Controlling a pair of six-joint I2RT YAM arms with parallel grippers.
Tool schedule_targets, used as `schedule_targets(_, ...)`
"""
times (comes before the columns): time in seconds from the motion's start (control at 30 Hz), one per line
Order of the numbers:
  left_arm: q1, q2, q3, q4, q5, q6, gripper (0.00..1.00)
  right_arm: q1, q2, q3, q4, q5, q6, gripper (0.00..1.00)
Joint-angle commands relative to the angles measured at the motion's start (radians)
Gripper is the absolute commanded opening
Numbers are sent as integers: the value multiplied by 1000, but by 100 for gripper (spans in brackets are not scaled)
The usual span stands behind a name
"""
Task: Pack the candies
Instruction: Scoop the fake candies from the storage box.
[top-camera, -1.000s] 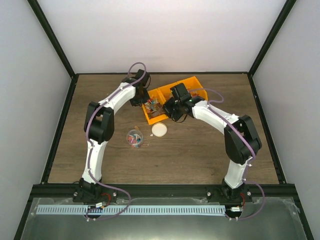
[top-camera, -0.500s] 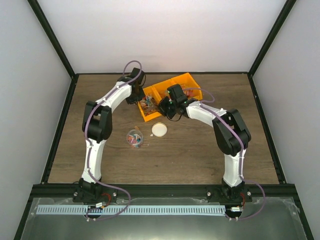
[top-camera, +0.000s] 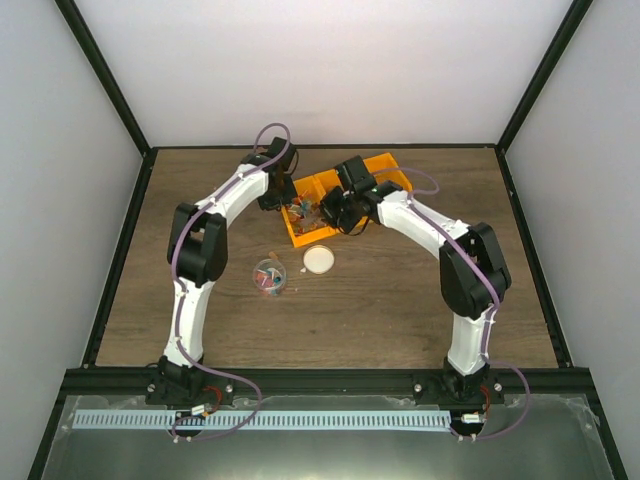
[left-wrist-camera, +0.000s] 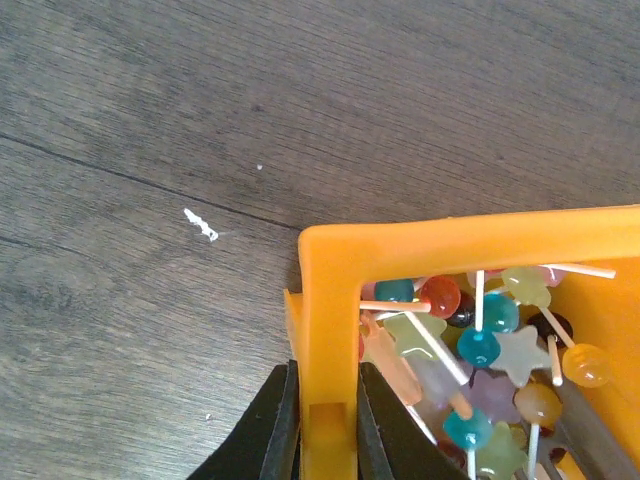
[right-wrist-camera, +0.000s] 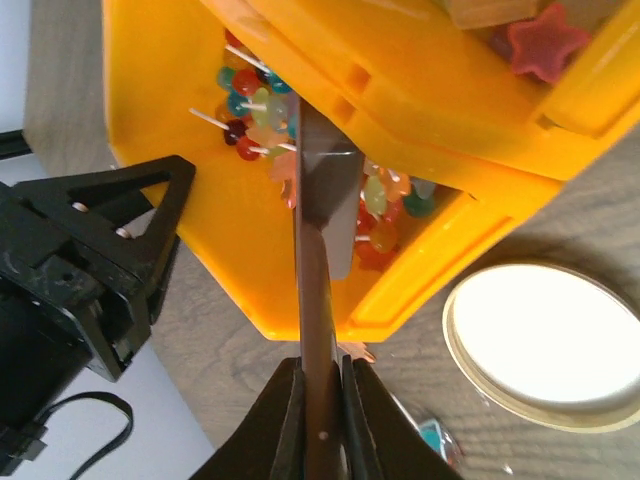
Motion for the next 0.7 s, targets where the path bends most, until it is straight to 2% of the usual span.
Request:
schedule_targets(0.0,13,44,-11,-93,30,54,4,-16,-29,60,-293,106,38,1)
schedule_targets(0.17,15,45,-11,-88,40,53,4,5,2,18,-310,99,48,1)
schedule_targets(0.3,13,43,-19,-89,64,72,4,6,132,39,-227,95,13,1)
schedule_targets(0.47,1,39,-36,-74,108,87,4,3,281,41,-20,17,-36,1)
schedule_targets(0.53,-1,37,-33,-77,106,95,4,3,240,-51,112,-23,-45,1)
schedule_targets(0.6,0,34,-31,-79,93,99,4,3,148,-197,338,-41,-46,1)
schedule_targets(0.67,3,33,-31,-80,86,92,4,-5,63,-322,484,-44,-32,1)
